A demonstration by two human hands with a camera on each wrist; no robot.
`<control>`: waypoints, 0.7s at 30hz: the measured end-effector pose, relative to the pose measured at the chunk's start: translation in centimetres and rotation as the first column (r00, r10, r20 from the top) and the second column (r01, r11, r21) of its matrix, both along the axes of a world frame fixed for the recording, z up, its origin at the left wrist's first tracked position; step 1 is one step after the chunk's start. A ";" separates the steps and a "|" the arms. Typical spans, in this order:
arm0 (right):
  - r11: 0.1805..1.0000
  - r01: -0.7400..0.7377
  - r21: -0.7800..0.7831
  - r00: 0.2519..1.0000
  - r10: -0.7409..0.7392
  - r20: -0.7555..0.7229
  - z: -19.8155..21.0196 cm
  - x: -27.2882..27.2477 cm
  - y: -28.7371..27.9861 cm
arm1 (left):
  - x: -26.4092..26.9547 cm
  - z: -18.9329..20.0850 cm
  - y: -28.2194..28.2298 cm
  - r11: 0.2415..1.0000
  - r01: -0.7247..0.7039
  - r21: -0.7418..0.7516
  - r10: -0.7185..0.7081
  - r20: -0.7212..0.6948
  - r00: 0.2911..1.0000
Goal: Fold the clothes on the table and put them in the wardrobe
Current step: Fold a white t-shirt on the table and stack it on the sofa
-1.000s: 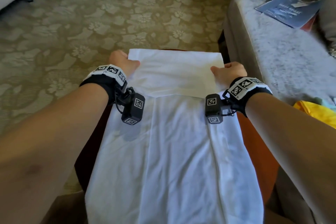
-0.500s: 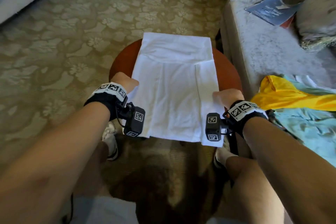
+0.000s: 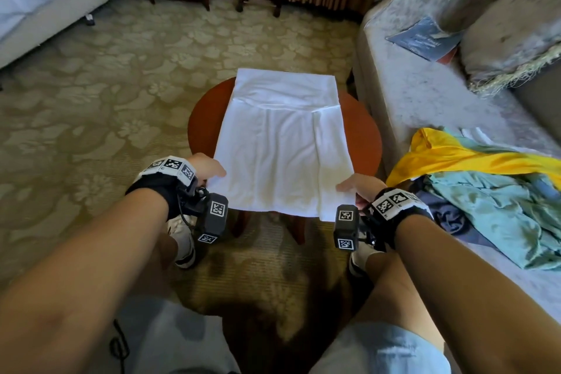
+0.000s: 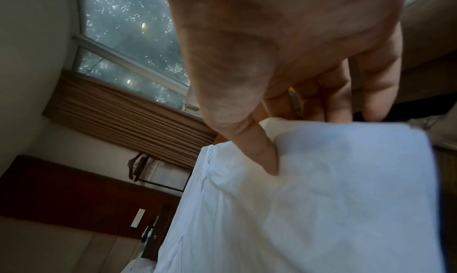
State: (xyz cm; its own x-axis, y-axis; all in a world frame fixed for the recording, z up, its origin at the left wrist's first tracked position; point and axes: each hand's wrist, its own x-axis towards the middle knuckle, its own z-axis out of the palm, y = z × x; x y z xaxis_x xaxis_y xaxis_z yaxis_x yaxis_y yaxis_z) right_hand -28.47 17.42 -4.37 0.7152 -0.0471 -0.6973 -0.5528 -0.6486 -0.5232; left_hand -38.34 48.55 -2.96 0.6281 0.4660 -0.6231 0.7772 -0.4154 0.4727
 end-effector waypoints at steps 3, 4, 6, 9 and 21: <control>0.995 0.094 0.020 0.995 -0.094 0.018 0.2 -0.6 -0.4 | -0.6 -0.5 0.1 0.998 -0.040 0.055 0.033 0.125 0.992; 0.987 0.150 0.054 0.986 -0.153 0.063 0.3 -0.7 -0.7 | -0.6 -0.5 0.1 0.997 -0.070 0.037 0.062 0.183 0.981; 0.956 0.259 0.138 0.949 -0.278 0.147 0.6 -0.7 -1.0 | -0.8 0.1 -0.1 0.983 -0.156 -0.102 0.179 0.281 0.943; 0.884 0.299 0.359 0.878 -0.402 0.258 1.2 -1.0 -1.0 | -1.0 1.9 -0.8 0.947 -0.107 -0.302 0.232 0.415 0.880; 0.839 0.031 0.543 0.850 -0.308 0.428 2.8 -2.0 -2.6 | -2.7 5.1 -0.9 0.983 0.094 -0.157 0.006 0.542 0.840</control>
State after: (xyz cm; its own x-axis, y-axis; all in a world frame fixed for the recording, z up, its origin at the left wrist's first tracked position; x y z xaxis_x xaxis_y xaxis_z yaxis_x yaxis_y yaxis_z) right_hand -30.44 14.82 -1.58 0.9733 0.0521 -0.2235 -0.2145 -0.1398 -0.9667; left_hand -41.03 47.63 2.16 0.9044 0.3476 -0.2475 0.3618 -0.3171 0.8767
